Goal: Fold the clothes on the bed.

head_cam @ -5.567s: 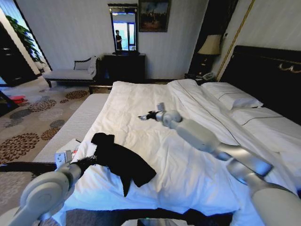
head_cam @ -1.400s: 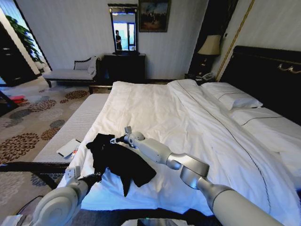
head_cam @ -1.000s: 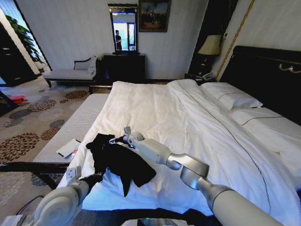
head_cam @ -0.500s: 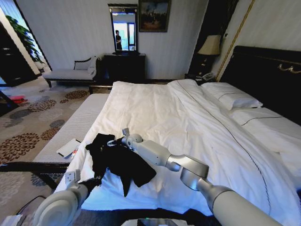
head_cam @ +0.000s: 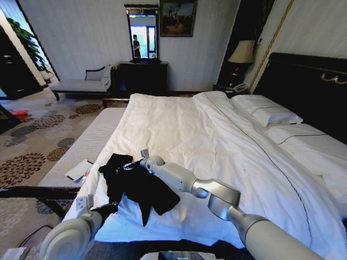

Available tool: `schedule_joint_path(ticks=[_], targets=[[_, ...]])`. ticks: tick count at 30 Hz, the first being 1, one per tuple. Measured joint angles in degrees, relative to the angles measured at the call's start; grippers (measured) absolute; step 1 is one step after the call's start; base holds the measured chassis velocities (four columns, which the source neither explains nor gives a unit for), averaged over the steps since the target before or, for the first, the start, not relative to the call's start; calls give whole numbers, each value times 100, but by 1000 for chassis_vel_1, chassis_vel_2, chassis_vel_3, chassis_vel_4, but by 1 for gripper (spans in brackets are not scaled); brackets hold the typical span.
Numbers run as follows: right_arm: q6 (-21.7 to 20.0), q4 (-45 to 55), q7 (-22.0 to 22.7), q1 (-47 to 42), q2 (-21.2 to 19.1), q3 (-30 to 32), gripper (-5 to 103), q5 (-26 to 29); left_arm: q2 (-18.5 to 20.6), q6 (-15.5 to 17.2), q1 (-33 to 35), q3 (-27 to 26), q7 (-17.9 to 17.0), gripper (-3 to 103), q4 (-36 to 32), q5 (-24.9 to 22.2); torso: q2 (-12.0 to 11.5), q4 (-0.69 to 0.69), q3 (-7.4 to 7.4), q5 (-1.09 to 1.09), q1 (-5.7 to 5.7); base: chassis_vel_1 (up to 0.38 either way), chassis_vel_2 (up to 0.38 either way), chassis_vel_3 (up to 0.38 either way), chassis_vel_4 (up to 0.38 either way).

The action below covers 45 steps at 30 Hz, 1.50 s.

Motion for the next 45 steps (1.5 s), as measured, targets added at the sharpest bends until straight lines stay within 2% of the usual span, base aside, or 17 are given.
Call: schedule_joint_path(ticks=[1,3,5,8,9,12,15,18,21,22,23,32,39,42,45], targets=[[12,1,0,-5,0,-6,83,-2,-2,0,-5,9,1,0,0,3,0,0,0,0,0,0,0,0,0],[35,4,1,-6,0,-15,73,-2,-2,-3,-23,32,2,0,0,8,0,-1,0,0,0,0,0,0,0],[41,5,2,-3,0,-16,73,-1,-2,-5,-26,33,2,0,0,11,0,0,0,0,1,0,0,0,0],[59,5,4,17,0,-15,57,1,-1,-7,-23,25,2,0,0,14,0,0,0,0,0,0,0,0,0],[59,5,4,17,0,-15,57,1,-1,-7,-23,25,2,0,0,14,0,0,0,0,0,0,0,0,0],[83,18,5,13,0,-10,40,-29,1,-8,-33,12,4,0,0,13,0,0,0,0,0,0,0,0,0],[88,33,5,6,0,-10,35,-39,2,-11,-47,17,5,0,0,13,0,0,0,0,1,0,0,0,0],[92,61,10,-7,0,-15,18,-32,6,-19,-61,19,6,0,0,14,0,0,0,0,0,0,0,0,0],[98,79,23,-25,0,-29,18,-30,6,-20,-49,-1,6,0,0,13,0,0,0,0,0,0,0,0,0],[101,94,33,-38,0,-34,8,-29,4,-20,-33,-15,5,0,0,12,0,0,0,0,1,0,0,0,0],[106,107,45,-52,0,-35,3,-27,1,-20,-17,-25,5,0,0,11,0,1,0,0,1,0,0,0,0],[177,154,178,-36,0,67,1,11,-7,-20,-33,-154,16,0,0,-30,0,0,0,0,1,0,0,0,0],[175,165,417,198,-1,507,1,266,193,-42,-333,-255,7,0,0,-223,0,0,1,0,1,0,0,0,0],[167,185,483,240,0,667,1,291,293,-48,-515,-383,-9,0,0,-403,0,1,1,-1,1,0,0,0,0],[141,272,630,346,0,1024,1,305,654,-44,-1135,-828,-34,0,-1,-996,0,0,1,-1,1,0,0,0,0]])
